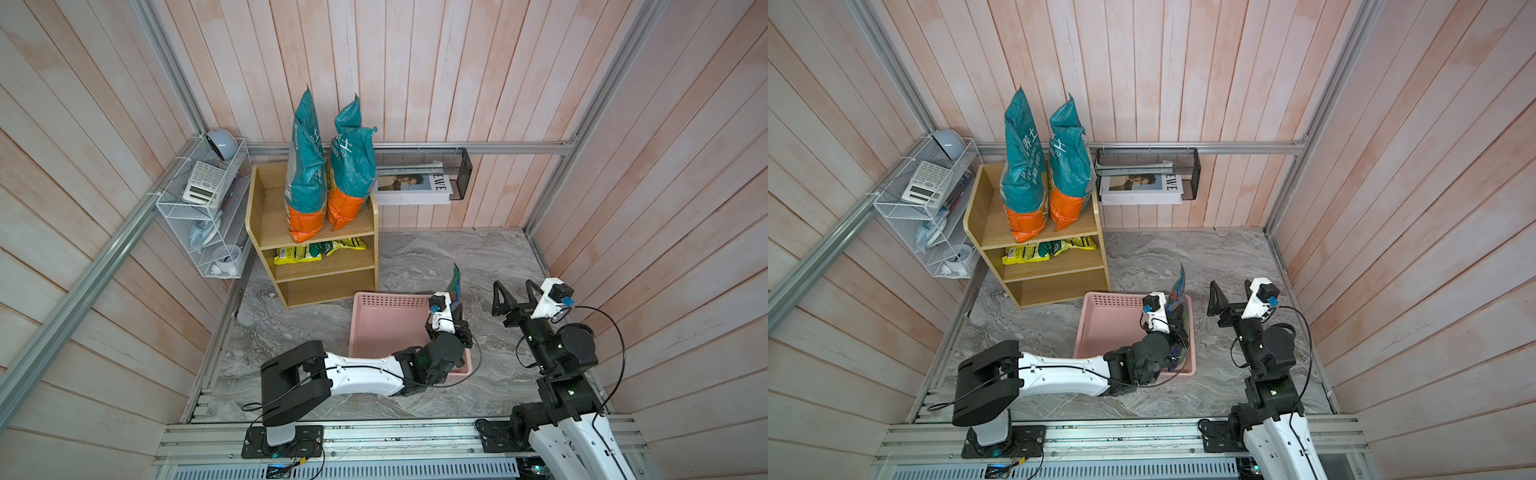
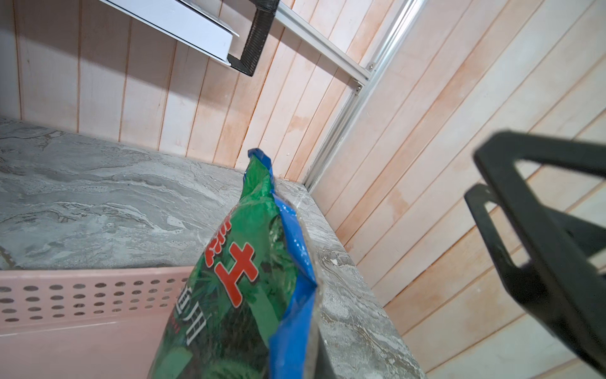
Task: Take down the fertilizer bag from the shelf
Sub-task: Place the fertilizer bag in the storage box.
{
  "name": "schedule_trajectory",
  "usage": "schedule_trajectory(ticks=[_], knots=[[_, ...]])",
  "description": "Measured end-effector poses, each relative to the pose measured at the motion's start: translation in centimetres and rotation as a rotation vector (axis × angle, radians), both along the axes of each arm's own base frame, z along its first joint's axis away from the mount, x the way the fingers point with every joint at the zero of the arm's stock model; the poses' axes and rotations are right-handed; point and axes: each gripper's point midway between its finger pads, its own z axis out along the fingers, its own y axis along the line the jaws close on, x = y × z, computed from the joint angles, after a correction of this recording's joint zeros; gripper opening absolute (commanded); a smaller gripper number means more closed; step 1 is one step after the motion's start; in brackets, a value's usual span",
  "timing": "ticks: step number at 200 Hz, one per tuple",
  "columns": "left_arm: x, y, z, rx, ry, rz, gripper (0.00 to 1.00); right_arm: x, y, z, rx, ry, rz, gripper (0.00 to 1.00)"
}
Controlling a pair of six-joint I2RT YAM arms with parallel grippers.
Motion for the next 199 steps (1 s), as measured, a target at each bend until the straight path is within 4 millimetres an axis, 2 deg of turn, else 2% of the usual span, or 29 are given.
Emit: schedule_trajectory(ticks=[33, 38, 47, 68, 75, 83, 100, 103, 135, 155, 168, 181, 199], knots=[[-4.0, -1.9, -1.7, 0.049, -0.056, -0.029, 0.00, 0.0, 0.0, 0.0, 0.004, 0.001, 0.000, 0.98], [-4.4, -2.2, -2.0, 0.051, -0.059, -0.034, 0.06, 0.0, 0.0, 0.0, 0.005, 0.001, 0.000, 0.98], [-4.8, -2.4, -2.2, 0.048, -0.061, -0.039, 0.15, 0.0, 0.0, -0.1, 0.007, 0.002, 0.000, 0.98], [-4.8, -2.2, -1.7, 0.013, -0.070, -0.032, 0.15, 0.0, 0.0, -0.2, 0.006, 0.003, 0.000, 0.98], [-4.7, -2.1, -1.4, 0.003, -0.072, -0.029, 0.19, 0.0, 0.0, -0.1, 0.007, 0.003, 0.000, 0.98], [-4.7, -2.0, -1.1, -0.004, -0.074, -0.028, 0.34, 0.0, 0.0, -0.2, 0.007, 0.003, 0.000, 0.98], [-4.6, -1.8, -0.2, -0.018, -0.077, -0.024, 0.96, 0.0, 0.0, -0.2, 0.006, 0.003, 0.000, 0.98], [-4.6, -1.7, -0.1, -0.021, -0.078, -0.024, 1.00, 0.0, 0.0, -0.2, 0.007, 0.003, 0.000, 0.98], [-4.7, -1.4, 1.7, -0.013, -0.086, -0.047, 1.00, 0.0, 0.0, -0.2, 0.007, 0.003, 0.001, 0.98], [-4.6, -0.4, 3.9, 0.040, -0.100, -0.062, 1.00, 0.0, 0.0, -0.2, 0.010, 0.004, 0.001, 0.98], [-4.1, 0.8, 6.6, 0.063, -0.108, -0.059, 1.00, 0.0, 0.0, -0.2, 0.014, 0.004, 0.001, 0.98], [-2.8, 2.8, 10.3, 0.056, -0.118, -0.036, 1.00, 0.1, 0.0, -0.3, 0.017, 0.005, 0.002, 0.98], [-0.5, 7.8, 15.7, 0.022, -0.144, 0.042, 1.00, 0.2, 0.0, -0.7, 0.018, 0.018, 0.002, 0.98]])
